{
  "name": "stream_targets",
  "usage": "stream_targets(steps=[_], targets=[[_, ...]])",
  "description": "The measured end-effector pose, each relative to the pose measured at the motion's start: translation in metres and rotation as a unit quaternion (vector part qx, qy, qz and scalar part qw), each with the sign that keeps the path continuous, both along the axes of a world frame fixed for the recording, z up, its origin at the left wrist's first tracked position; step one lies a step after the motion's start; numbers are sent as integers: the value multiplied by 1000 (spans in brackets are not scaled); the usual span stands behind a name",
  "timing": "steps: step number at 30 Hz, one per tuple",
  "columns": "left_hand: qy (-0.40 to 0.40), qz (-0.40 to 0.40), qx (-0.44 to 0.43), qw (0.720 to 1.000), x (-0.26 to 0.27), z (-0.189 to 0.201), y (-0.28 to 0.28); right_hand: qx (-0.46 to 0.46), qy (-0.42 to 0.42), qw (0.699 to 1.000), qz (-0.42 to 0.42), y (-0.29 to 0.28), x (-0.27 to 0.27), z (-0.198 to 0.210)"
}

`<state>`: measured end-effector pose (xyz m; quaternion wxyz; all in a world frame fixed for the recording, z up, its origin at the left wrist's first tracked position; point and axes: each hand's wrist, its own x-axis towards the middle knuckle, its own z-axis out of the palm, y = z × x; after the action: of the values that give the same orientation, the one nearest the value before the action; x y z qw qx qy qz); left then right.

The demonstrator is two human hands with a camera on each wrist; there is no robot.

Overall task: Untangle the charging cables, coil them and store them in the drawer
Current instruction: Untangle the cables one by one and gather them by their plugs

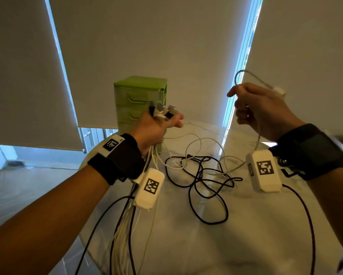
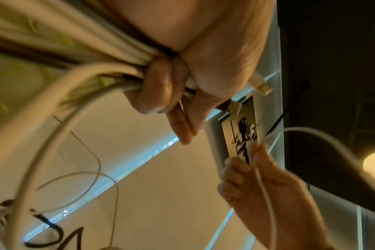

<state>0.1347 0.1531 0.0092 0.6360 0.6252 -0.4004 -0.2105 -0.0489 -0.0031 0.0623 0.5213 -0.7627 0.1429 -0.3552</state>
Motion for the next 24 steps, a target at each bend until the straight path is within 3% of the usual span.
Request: stream_targets(steps=[4,6,7,8,12,16,20,22,24], targets=[[-60,-56,50,995,-21,-6,-25,-62,68,989,119,14,-32,0],[-83,-49,78,992,-20,-14,-33,-173,231,942,170,14,-52,-6],[-81,-37,91,992,-18,-17,-33,-212,319,908,172,12,-59,-8],[-68,-19,94,993,-16,-17,-31,-223,366,891,148,7,-61,-11],[10,-6,40,999,8,-12,-6,-280,321,904,-11,1,-27,-21],[133,-59,-64,987,19,4,16,-275,301,904,130,59,50,-40],[184,-88,-123,971,31,16,38,-282,438,820,236,90,94,-73],[202,-71,-147,966,57,19,59,-324,472,802,172,53,90,-78],[218,-25,-162,962,89,18,83,-355,459,814,24,-5,75,-78]])
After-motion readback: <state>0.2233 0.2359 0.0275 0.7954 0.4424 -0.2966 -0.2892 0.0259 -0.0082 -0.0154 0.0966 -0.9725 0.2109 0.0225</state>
